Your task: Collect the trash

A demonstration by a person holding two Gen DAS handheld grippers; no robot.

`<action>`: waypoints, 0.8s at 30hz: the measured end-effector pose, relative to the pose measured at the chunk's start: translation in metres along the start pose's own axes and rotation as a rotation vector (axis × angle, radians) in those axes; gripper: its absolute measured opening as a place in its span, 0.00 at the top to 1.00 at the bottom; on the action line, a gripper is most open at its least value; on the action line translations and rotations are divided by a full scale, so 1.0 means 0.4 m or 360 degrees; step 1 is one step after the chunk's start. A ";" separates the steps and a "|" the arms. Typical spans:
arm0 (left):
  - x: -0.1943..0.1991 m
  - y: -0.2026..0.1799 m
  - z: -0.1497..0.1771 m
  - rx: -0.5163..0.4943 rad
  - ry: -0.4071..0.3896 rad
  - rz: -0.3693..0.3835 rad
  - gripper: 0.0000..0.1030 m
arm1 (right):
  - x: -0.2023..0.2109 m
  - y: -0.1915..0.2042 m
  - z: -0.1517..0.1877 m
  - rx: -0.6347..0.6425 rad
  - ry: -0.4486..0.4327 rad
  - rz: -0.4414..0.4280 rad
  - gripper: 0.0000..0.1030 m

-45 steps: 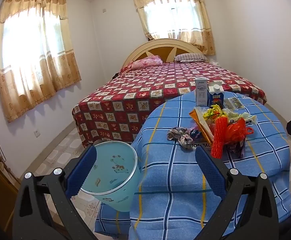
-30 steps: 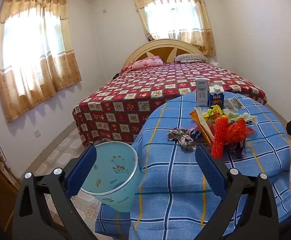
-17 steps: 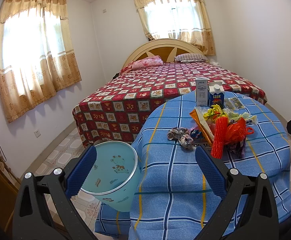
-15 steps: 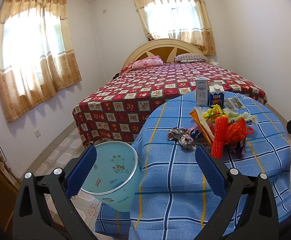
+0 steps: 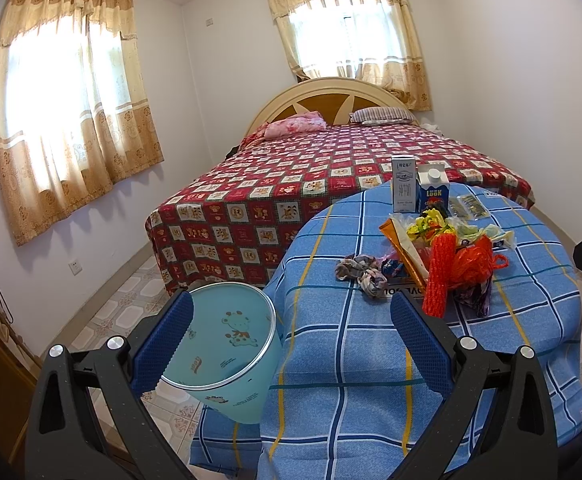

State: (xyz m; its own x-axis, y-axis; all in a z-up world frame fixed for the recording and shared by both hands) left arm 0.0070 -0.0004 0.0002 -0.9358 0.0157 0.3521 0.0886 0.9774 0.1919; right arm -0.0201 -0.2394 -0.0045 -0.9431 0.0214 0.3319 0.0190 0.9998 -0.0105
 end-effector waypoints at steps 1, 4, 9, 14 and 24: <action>0.001 0.003 0.004 0.0000 0.0001 0.0000 0.06 | 0.000 0.000 0.000 0.0000 0.0001 -0.0001 0.05; 0.000 0.003 0.004 0.0000 0.0000 0.0000 0.06 | 0.000 0.001 0.002 0.0000 0.0000 -0.0001 0.05; -0.002 0.001 0.005 0.0000 0.0002 0.0000 0.06 | -0.002 0.003 -0.001 0.0000 0.0002 -0.0002 0.05; -0.002 0.001 0.005 -0.0001 0.0002 0.0001 0.06 | -0.001 0.002 0.005 0.0002 0.0006 -0.0003 0.05; -0.002 0.000 0.005 -0.0002 0.0001 -0.0001 0.06 | -0.002 0.001 0.005 0.0002 0.0005 -0.0002 0.05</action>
State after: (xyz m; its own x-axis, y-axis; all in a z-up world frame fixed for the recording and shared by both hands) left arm 0.0072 0.0001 -0.0018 -0.9357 0.0152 0.3524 0.0886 0.9771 0.1932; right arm -0.0202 -0.2389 -0.0068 -0.9421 0.0202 0.3346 0.0174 0.9998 -0.0113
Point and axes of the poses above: each gripper's, at about its wrist camera, not at the fingertips, and x roughly against the way its jaws point, y to its left, z to its underside, the point moved 1 cm from there along -x, roughly the way its jaws point, and after that the axes turned 5 degrees about -y, right-handed, at the moved point
